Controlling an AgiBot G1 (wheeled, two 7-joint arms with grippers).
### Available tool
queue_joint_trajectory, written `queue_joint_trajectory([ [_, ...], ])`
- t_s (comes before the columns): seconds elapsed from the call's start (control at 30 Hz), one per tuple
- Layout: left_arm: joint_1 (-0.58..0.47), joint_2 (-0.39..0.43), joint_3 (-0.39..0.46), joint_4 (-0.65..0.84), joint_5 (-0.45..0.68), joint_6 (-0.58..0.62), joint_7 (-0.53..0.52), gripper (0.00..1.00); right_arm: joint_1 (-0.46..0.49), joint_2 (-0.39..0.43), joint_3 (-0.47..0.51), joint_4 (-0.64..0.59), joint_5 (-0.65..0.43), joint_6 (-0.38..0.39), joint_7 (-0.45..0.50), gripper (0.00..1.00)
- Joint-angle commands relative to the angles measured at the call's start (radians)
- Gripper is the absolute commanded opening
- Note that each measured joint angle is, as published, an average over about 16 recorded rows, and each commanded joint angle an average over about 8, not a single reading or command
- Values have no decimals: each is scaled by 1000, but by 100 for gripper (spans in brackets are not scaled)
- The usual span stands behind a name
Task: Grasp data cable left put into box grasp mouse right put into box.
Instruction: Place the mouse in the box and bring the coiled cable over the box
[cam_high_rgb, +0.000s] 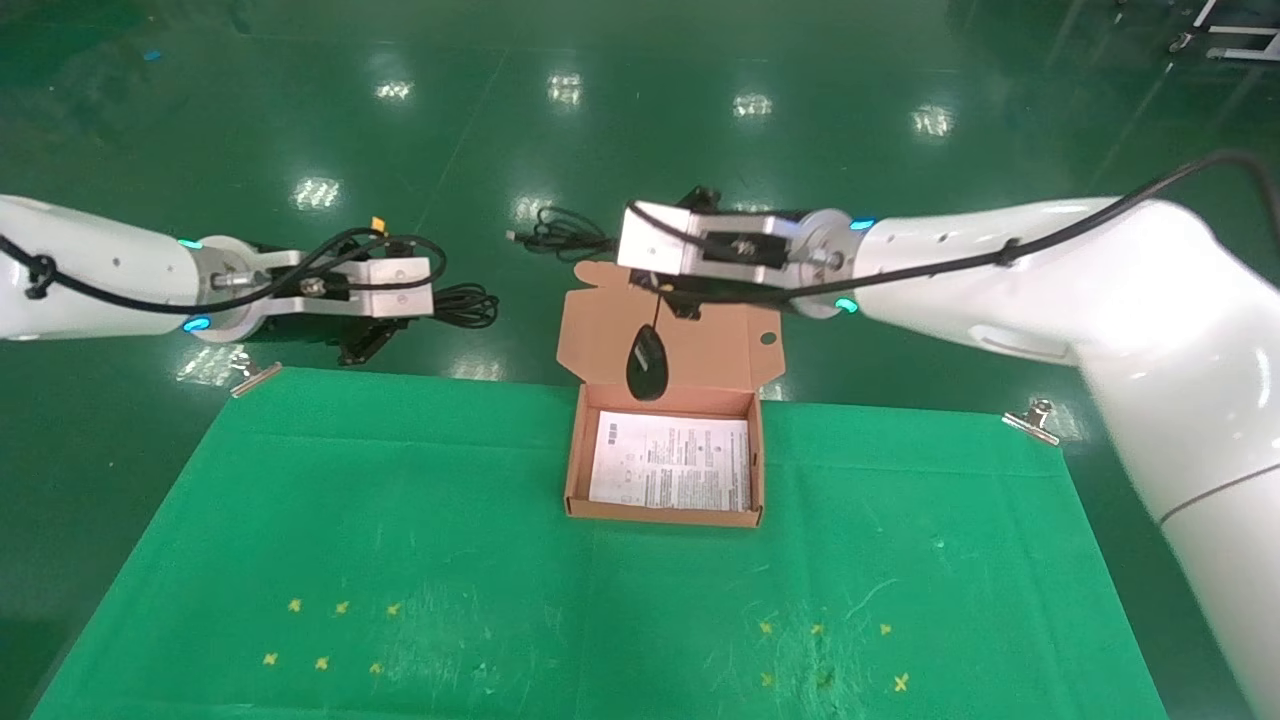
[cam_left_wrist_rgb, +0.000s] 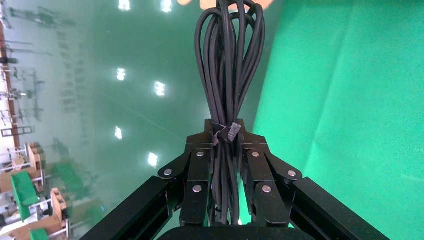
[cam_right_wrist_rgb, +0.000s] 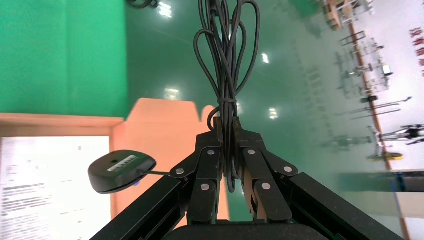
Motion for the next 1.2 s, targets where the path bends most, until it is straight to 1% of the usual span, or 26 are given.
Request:
queue_joint_trajectory([
  [0.03, 7, -10, 5, -15, 13, 9, -20, 0, -8, -12, -4, -15, 0, 4, -5, 0],
  [0.3, 21, -35, 12, -71, 46, 34, -81, 0, -32, -30, -56, -52, 44, 30, -19, 0],
  [0.53, 27, -42, 14, -99, 60, 38, -107, 0, -51, -36, -123, -61, 115, 58, -4, 0],
  [0.83, 31, -45, 15, -112, 68, 41, -120, 0, -73, -38, -230, -68, 215, 117, 43, 0],
  [1.0, 31, -46, 15, -116, 70, 41, -123, 0, -74, -36, -280, -117, 251, 152, 80, 0],
  [1.2, 32, -47, 15, -118, 71, 41, -125, 0, -73, -37, -332, -180, 281, 175, 124, 0],
])
